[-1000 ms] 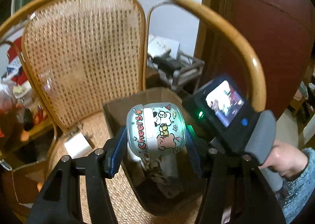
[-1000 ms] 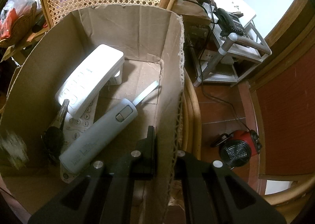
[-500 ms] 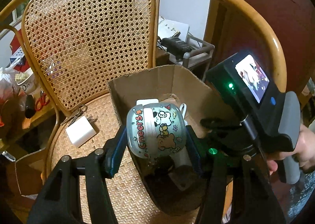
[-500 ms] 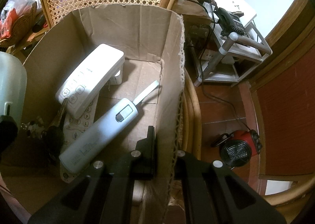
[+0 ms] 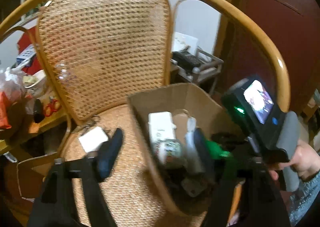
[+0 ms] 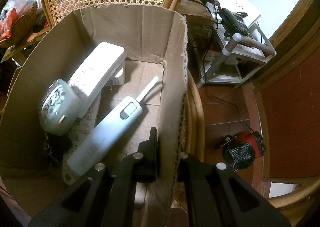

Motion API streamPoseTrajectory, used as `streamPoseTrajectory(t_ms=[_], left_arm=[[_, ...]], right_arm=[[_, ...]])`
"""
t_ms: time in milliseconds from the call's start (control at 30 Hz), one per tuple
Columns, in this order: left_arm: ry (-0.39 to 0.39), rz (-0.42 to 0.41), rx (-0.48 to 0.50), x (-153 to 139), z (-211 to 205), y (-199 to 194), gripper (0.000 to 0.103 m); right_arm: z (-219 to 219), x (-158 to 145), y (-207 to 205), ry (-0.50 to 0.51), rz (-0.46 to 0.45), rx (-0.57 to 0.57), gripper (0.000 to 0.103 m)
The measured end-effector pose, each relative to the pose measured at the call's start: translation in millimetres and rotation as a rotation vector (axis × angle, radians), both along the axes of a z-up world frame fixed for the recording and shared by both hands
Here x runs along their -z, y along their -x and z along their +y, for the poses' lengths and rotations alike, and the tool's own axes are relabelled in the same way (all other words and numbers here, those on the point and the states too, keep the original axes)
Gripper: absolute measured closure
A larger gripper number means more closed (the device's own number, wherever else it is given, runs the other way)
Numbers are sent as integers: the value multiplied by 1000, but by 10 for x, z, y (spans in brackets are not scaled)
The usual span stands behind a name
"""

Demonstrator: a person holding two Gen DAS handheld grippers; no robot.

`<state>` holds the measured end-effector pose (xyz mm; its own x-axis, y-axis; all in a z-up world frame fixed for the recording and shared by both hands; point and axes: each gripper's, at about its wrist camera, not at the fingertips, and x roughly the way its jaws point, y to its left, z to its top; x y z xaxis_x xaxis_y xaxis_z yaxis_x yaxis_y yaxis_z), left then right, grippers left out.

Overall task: Organize rigid objects
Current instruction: 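Move the left tool back over the white square charger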

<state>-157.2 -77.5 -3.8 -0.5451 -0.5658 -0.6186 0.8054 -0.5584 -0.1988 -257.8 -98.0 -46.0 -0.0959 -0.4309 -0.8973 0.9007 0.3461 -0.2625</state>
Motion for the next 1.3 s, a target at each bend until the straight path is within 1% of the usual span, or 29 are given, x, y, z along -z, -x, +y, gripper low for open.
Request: streamPoseTrajectory(t_ms=[33, 100, 167, 267, 400, 533, 733, 800, 833, 933, 1033, 1100, 1233, 1300], left_arm=[[19, -9, -38, 1, -43, -54, 13], [37, -38, -82, 14, -114, -110, 9], [35, -65, -129, 57, -237, -201, 8], [19, -66, -184, 106, -414, -335, 6], [16, -80, -223, 157, -585, -481, 3], [5, -101, -267, 289, -771, -575, 1], [-49, -147, -287, 644, -1043, -659, 1], [-99, -125, -289, 742, -1134, -723, 1], [-117, -117, -310, 789, -1173, -766, 1], [-147, -106, -344, 918, -1259, -864, 1], [-168, -96, -337, 1027, -1309, -892, 1], [-180, -84, -303, 1089, -1344, -868, 1], [-196, -94, -270, 1206, -1395, -790, 1], [-209, -106, -273, 1256, -1434, -757, 1]], right_arm=[[-5, -6, 1, 0, -1, 0, 96], [-5, -1, -2, -1, -2, 0, 96], [0, 0, -4, 0, -1, 1, 96], [-4, -3, -2, 0, 0, 0, 96], [3, 3, -1, 0, 0, -2, 96], [-2, -2, -1, -1, -3, 0, 96], [13, -4, 17, 0, 0, -5, 96], [20, -2, 16, 0, -4, -1, 96], [21, -5, 10, 0, -3, -1, 96], [26, -2, 19, 1, 1, -4, 96], [32, 1, 17, 1, 1, -5, 96], [31, 3, 17, 1, 0, -4, 96], [33, 2, 14, 2, 2, -5, 96], [32, 3, 17, 2, 1, -5, 96]])
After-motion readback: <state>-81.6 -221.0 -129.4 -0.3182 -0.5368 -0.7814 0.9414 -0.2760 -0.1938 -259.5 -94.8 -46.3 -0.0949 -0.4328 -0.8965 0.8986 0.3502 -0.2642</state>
